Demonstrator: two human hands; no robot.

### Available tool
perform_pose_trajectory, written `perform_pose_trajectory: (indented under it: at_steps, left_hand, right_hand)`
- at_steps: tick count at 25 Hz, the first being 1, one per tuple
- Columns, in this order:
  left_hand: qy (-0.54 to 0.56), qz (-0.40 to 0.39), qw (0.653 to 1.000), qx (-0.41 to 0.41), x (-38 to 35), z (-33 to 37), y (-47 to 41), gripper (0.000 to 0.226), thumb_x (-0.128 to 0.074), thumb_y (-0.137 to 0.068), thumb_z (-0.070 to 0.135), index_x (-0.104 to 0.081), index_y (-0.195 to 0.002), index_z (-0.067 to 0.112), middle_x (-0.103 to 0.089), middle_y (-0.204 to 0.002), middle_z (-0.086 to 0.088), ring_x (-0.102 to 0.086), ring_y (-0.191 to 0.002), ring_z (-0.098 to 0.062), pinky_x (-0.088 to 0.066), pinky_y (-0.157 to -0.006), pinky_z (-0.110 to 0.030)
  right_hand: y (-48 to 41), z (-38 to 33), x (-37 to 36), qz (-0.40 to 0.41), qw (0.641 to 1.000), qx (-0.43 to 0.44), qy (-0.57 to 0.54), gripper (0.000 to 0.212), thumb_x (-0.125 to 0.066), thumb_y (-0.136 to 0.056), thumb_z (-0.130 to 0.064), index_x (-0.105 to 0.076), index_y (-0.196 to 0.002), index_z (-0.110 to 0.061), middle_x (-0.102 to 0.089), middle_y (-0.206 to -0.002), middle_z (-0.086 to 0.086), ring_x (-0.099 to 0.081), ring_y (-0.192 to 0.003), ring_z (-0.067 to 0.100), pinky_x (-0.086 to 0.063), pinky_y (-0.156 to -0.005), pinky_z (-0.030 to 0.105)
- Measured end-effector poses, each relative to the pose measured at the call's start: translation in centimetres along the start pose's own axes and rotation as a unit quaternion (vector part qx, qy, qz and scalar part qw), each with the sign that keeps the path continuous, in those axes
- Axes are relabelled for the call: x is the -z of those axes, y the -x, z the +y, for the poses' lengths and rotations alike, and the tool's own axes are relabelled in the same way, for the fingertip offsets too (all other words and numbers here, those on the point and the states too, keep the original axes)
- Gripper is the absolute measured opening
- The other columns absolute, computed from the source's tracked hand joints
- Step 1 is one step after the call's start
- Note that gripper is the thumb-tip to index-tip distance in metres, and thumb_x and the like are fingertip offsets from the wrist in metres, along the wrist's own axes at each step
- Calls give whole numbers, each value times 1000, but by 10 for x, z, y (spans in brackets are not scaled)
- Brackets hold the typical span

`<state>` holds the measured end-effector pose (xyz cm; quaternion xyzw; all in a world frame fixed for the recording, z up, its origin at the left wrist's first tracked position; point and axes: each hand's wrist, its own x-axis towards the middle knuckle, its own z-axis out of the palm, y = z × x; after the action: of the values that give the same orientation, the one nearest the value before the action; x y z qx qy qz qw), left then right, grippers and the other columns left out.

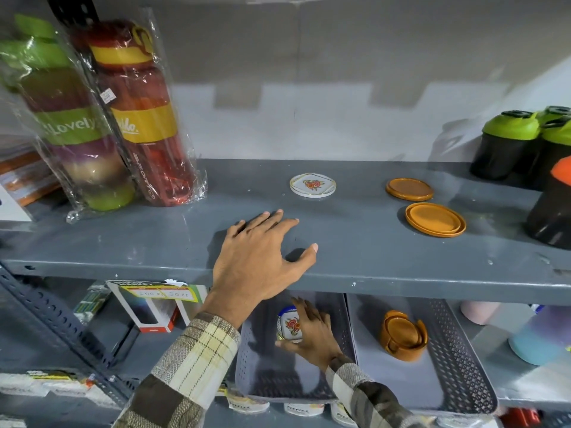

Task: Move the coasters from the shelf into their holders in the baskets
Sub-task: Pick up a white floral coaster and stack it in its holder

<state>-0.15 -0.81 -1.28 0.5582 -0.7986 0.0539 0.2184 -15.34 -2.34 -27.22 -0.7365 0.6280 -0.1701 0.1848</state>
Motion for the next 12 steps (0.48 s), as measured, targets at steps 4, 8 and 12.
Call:
perform_pose_trajectory:
  at_steps: [4,8,12]
  left_hand:
    - [1,-5,1000,2,3,3,3,73,-30,-80,77,-47,-140,40,-40,-155,11,-30,-144,-8,-24,-118,-41]
    - [3,-16,1000,3,4,5,3,76,-27,-81,78,-43,-143,39,-36,-158,11,-27,-146,-9,-21,-120,-43]
    - [-6,-27,1000,-2,3,5,3,76,-25,-82,79,-39,-146,39,-32,-159,11,-24,-147,-9,-20,-120,-42]
  right_hand:
    - [46,-29,54,130,988,86,-20,63,-65,-81,-71,-66,-128,-30,-70,-130,-9,-67,-116,15,-53,-101,40]
    - [102,-56,126,349,912,218,8,53,-63,-88,-67,-79,-104,-20,-80,-100,-9,-71,-85,11,-58,-73,30]
    - [141,-86,210,477,825,303,13,41,-71,-91,-56,-77,-103,-17,-79,-100,-7,-69,-82,13,-50,-71,28]
